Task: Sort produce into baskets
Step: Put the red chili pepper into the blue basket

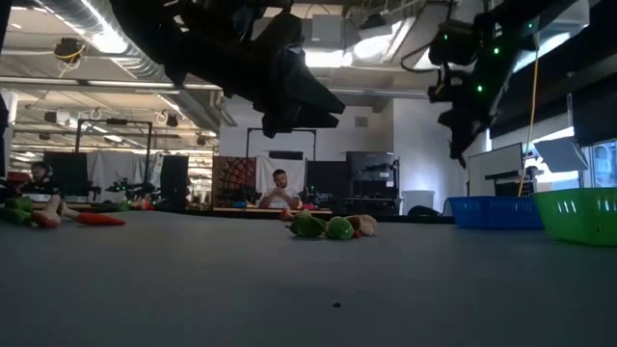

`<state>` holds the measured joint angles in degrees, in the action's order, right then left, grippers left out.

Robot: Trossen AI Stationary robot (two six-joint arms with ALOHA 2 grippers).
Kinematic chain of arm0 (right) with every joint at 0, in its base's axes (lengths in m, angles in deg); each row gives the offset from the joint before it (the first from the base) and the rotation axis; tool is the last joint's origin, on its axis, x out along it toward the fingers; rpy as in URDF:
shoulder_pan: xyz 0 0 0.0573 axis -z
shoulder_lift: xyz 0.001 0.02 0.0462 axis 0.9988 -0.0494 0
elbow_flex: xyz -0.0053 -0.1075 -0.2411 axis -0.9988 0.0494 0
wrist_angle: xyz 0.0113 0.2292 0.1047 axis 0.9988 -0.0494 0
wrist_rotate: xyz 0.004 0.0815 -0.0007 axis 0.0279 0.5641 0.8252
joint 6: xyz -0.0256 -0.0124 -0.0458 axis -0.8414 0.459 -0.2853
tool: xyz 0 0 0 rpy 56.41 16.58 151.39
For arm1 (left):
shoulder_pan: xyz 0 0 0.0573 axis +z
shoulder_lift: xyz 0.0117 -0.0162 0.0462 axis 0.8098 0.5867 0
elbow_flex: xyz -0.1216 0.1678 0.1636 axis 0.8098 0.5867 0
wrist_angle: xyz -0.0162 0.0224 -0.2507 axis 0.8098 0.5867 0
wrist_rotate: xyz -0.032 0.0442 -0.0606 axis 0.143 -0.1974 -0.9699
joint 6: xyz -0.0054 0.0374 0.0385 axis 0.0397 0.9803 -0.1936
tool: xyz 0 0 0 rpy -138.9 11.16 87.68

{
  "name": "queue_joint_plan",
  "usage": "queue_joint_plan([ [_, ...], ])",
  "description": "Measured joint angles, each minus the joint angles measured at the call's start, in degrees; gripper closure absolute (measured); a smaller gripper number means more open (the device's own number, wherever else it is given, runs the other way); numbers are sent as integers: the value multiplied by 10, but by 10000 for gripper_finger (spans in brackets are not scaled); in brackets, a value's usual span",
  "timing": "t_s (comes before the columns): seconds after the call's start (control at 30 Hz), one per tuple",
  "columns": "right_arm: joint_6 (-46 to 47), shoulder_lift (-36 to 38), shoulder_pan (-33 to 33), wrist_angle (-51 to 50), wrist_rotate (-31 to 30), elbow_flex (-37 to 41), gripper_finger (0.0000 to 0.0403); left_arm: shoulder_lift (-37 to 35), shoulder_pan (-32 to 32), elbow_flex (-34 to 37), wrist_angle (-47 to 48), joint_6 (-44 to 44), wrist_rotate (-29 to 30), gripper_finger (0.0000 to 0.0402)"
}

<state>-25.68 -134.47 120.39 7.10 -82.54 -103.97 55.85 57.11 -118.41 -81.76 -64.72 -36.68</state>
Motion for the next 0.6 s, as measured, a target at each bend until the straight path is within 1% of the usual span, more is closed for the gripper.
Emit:
queue_joint_plan([
  [0.07, 0, 0, 21, 14, 4, 14, 358, 0, 0, 0, 0, 0, 0, 245],
  [0.23, 0, 0, 68, 33, 46, 44, 358, 0, 0, 0, 0, 0, 0, 245],
  [0.33, 13, -1, 89, 54, 61, 63, 358, 0, 0, 0, 0, -1, 0, 245],
  [0.6, 18, -31, 120, 91, 86, 103, 358, 0, 0, 0, 0, -1, 0, 245],
])
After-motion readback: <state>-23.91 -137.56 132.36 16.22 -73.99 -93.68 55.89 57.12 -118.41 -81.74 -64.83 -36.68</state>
